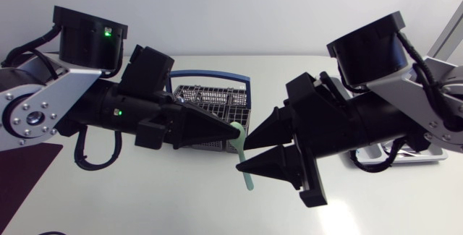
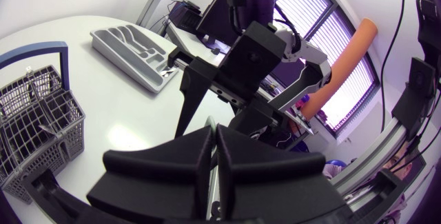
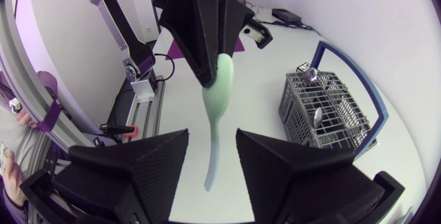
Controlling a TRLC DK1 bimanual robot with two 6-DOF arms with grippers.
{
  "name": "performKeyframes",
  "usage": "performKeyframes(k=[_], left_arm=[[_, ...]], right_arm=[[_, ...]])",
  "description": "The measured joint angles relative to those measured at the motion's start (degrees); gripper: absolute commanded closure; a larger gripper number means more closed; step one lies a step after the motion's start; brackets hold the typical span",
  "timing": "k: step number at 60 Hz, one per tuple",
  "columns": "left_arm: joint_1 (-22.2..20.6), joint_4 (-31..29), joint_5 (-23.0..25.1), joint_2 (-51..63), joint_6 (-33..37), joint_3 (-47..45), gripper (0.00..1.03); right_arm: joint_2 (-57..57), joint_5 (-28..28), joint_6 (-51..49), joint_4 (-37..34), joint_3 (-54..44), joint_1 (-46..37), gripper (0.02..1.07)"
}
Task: Transfer all utensils from the basket to the drawer tray.
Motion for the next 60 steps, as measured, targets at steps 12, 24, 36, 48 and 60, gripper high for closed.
performKeyframes(k=[12, 24, 36, 48, 60], left_arm=[[-0.35, 0.00, 0.00, 0.00, 0.00, 0.00, 1.00], [-0.37, -0.42, 0.22, 0.00, -0.02, 0.00, 1.00], [-0.20, -0.85, 0.17, -0.02, 0.00, 0.42, 0.72], [1.33, -0.15, -3.56, -0.52, 0.00, 3.63, 0.46], [2.93, 0.90, -11.04, -1.16, 0.00, 6.86, 0.45]], right_arm=[[1.20, -1.27, -0.02, 0.00, 0.00, 0.55, 0.97], [1.77, -1.31, -0.02, -0.15, 0.00, 0.52, 1.01], [1.70, -1.60, -0.09, -1.46, 0.07, 0.46, 1.01], [1.68, -0.85, -1.57, -5.84, 0.02, -1.55, 1.01], [0.59, 1.09, -5.40, -9.44, -0.52, -6.43, 1.01]])
